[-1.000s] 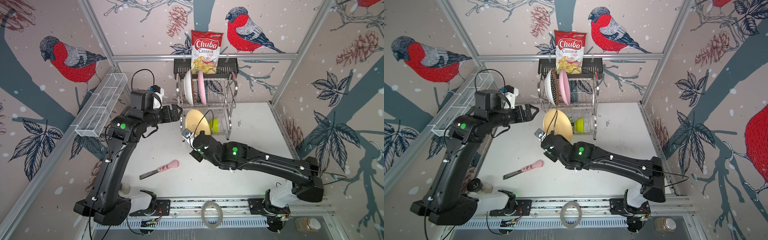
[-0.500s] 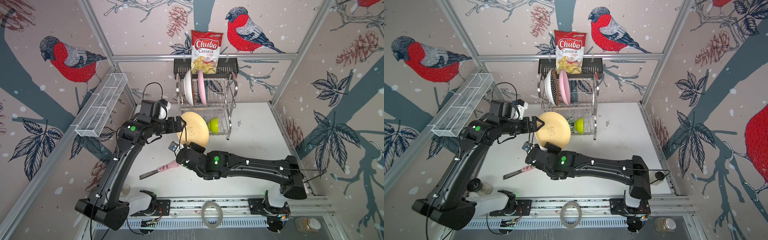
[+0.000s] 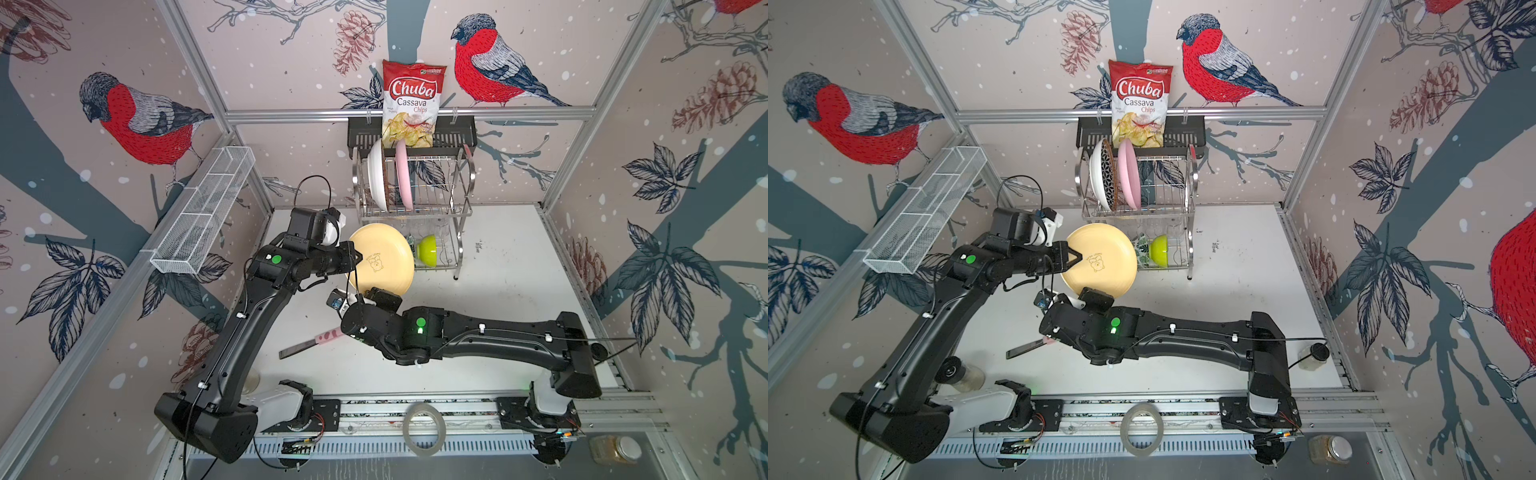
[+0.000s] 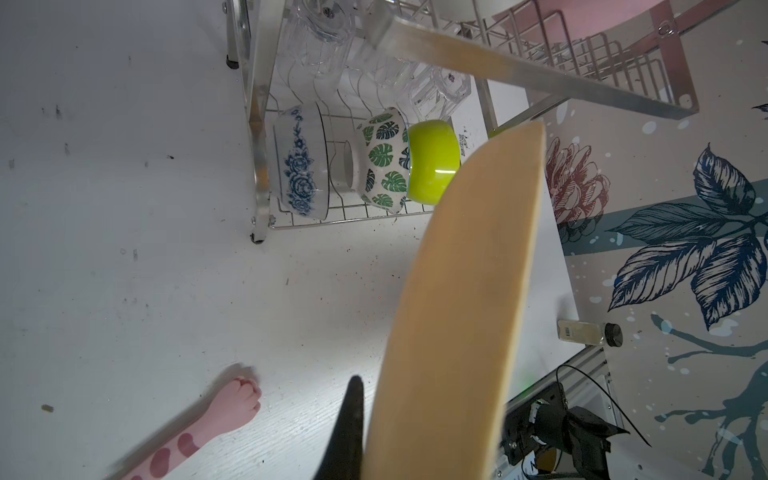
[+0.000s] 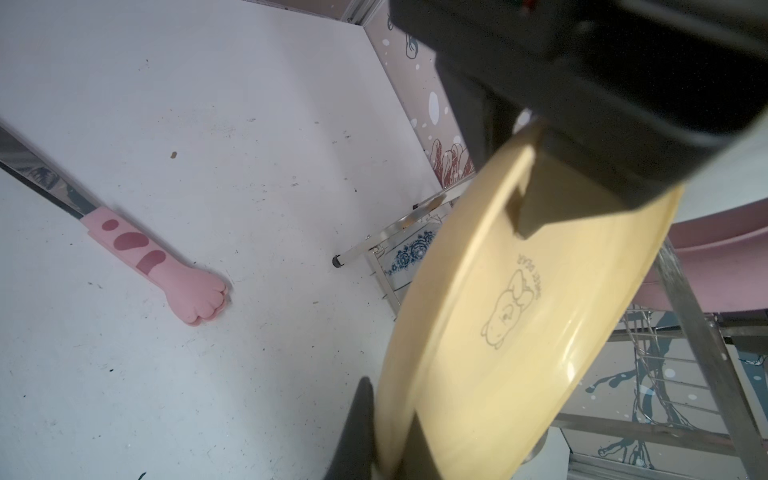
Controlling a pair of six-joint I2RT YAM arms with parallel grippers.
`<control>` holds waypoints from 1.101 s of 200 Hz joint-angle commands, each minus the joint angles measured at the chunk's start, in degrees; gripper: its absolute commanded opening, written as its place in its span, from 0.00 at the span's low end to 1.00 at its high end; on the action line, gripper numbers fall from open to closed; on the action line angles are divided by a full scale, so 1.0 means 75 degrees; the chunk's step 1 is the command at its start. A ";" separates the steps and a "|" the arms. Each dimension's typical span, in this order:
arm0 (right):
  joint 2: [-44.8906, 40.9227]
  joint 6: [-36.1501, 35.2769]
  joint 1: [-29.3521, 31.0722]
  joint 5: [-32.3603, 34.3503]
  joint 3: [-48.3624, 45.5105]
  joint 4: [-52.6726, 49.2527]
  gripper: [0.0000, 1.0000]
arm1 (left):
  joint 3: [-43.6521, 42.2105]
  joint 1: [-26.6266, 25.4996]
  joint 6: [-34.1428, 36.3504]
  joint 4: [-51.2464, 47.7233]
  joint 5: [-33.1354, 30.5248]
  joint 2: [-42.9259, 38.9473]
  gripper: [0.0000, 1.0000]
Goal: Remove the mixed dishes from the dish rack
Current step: 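Swing the yellow plate toward the left gripper with the right gripper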
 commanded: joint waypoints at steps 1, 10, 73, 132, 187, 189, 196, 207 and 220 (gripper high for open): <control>-0.0090 -0.0014 -0.0001 -0.0211 0.0014 0.0472 0.00 | -0.0099 0.0014 -0.0124 0.0388 0.0313 -0.0065 0.00; -0.0151 0.0042 -0.0017 -0.0339 -0.0042 0.0541 0.01 | -0.0142 0.0008 -0.0135 0.0413 0.0334 -0.0074 0.00; -0.0938 0.0868 -0.0437 -0.2385 -0.0883 0.1313 0.55 | -0.0478 0.0012 -0.0208 0.0675 0.0456 -0.0319 0.00; -0.2352 0.1691 -0.1357 -0.6781 -0.2207 0.2739 0.62 | -0.0728 0.0008 -0.0241 0.0925 0.0460 -0.0419 0.00; -0.4118 0.3345 -0.2826 -0.9986 -0.3998 0.4973 0.64 | -0.0850 0.0014 -0.0230 0.1182 0.0518 -0.0570 0.00; -0.4196 0.3408 -0.2894 -1.0003 -0.4053 0.5019 0.65 | -0.0860 0.0014 -0.0221 0.1206 0.0531 -0.0590 0.00; -0.4458 0.3620 -0.3112 -1.0043 -0.4285 0.5236 0.65 | -0.0896 0.0013 -0.0229 0.1288 0.0624 -0.0608 0.00; -0.4792 0.3890 -0.3460 -0.9919 -0.4618 0.5421 0.66 | -0.0956 0.0020 -0.0229 0.1425 0.0803 -0.0656 0.00; -0.5106 0.4119 -0.3869 -0.9720 -0.4940 0.5439 0.66 | -0.1014 0.0009 -0.0232 0.1570 0.0953 -0.0713 0.00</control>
